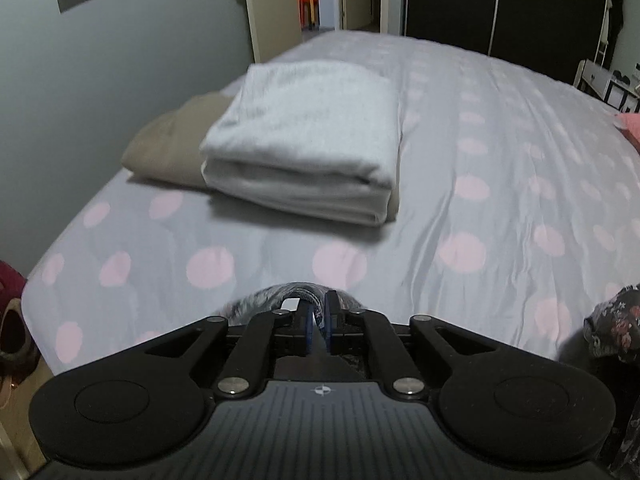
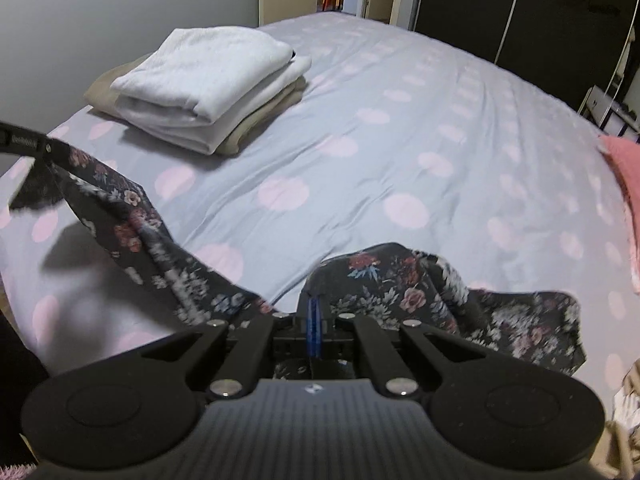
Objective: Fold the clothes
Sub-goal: 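Grasp the jeans with the left tool while the right tool holds its leg, then lay the floral jeans flat on the bed and open both tools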
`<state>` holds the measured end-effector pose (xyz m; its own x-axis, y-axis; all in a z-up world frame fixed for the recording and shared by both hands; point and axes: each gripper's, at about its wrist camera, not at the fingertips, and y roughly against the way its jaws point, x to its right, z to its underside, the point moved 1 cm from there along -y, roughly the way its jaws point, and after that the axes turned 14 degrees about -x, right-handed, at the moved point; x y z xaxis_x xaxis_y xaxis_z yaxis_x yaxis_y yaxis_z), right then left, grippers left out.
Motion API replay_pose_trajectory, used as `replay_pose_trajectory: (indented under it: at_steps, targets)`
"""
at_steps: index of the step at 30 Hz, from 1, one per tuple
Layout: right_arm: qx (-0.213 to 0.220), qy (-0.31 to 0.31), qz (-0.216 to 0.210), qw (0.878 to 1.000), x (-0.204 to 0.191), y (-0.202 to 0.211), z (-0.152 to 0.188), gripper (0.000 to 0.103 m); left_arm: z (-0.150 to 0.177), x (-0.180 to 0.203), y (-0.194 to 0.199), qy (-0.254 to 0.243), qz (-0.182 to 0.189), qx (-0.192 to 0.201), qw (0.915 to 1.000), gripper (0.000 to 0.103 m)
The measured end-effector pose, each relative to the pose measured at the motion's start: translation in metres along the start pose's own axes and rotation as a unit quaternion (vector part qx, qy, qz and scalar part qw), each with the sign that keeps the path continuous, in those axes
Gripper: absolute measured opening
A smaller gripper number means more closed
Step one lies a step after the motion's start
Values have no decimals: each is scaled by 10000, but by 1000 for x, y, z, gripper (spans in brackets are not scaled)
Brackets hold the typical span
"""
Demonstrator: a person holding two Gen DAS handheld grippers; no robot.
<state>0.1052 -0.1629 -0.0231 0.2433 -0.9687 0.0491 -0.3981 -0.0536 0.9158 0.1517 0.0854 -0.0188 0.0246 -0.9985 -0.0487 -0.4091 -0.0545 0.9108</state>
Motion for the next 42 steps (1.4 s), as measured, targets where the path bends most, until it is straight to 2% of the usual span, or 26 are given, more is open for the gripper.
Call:
replay_pose_trajectory:
  at_steps: [2, 6, 8, 12, 16, 25, 34, 42]
  targets:
    - [8, -17, -1, 10000, -1, 2, 3, 7, 4, -4, 2, -19, 40, 53, 10000, 24]
    - [91, 41, 108, 9999, -9, 8, 11, 12, 4, 1, 13, -105, 180, 225, 9995, 35]
    - [119, 61, 143, 9998, -9, 9, 12, 12, 5, 8, 23, -189, 285, 360, 9988, 47]
    - [165, 82, 254, 9995, -8, 15, 16, 14, 5, 32, 32, -455, 489, 464, 9967, 47]
    - [192, 53, 332, 9993, -3, 21, 23, 26, 5, 61, 34, -745, 749, 426, 9935, 48]
    - [73, -242, 581, 9980, 31, 27, 44, 27, 11, 138, 22, -1532, 973, 251, 9831, 49]
    - [-281, -649, 951, 9930, 87, 20, 77, 34, 19, 203, 9, -2124, 1085, 32, 9711, 49]
    - [-784, -1140, 1352, 9811, 154, 3, 122, 41, 27, 247, -4, -2524, 1010, -101, 9623, 49]
